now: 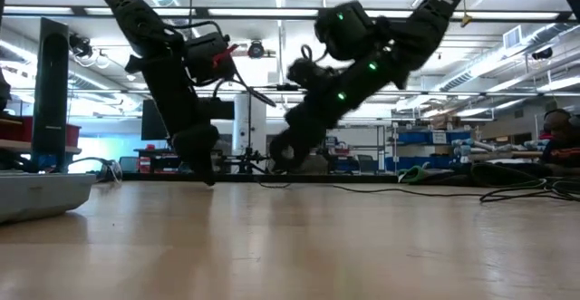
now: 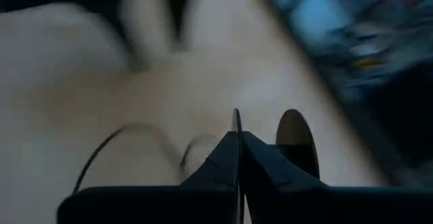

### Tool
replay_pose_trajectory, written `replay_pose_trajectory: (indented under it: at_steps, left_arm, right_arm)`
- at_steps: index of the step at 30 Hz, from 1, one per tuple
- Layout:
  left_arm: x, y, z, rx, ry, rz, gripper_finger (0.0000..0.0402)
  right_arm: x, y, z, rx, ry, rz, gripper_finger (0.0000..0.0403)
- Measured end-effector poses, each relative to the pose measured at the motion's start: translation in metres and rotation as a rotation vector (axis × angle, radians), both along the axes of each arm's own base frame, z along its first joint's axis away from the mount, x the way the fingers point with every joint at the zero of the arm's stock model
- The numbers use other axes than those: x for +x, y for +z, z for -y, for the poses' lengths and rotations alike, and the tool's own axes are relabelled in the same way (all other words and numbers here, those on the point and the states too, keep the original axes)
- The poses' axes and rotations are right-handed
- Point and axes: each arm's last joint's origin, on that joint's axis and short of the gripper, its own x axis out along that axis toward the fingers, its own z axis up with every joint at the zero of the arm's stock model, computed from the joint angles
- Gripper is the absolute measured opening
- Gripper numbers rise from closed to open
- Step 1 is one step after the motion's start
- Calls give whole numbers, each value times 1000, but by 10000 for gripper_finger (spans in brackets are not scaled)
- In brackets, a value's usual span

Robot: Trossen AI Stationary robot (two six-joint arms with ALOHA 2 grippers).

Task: Coil cords
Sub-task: Uncoil the black wire from the spool

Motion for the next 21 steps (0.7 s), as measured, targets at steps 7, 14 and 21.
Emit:
replay_pose_trajectory:
  at_steps: [7,14,21]
  left_arm:
    - [-19,11,-1,10,13,100,213]
    - [-33,8,5,-22,37,118,213]
    - [-37,2,6,-43,50,114,213]
  right_arm:
    - [19,14,8,-142,81,-26,6]
    - [35,-45,4,-172,128,-172,11]
    - [45,-49,-18,-267,65,-163,48]
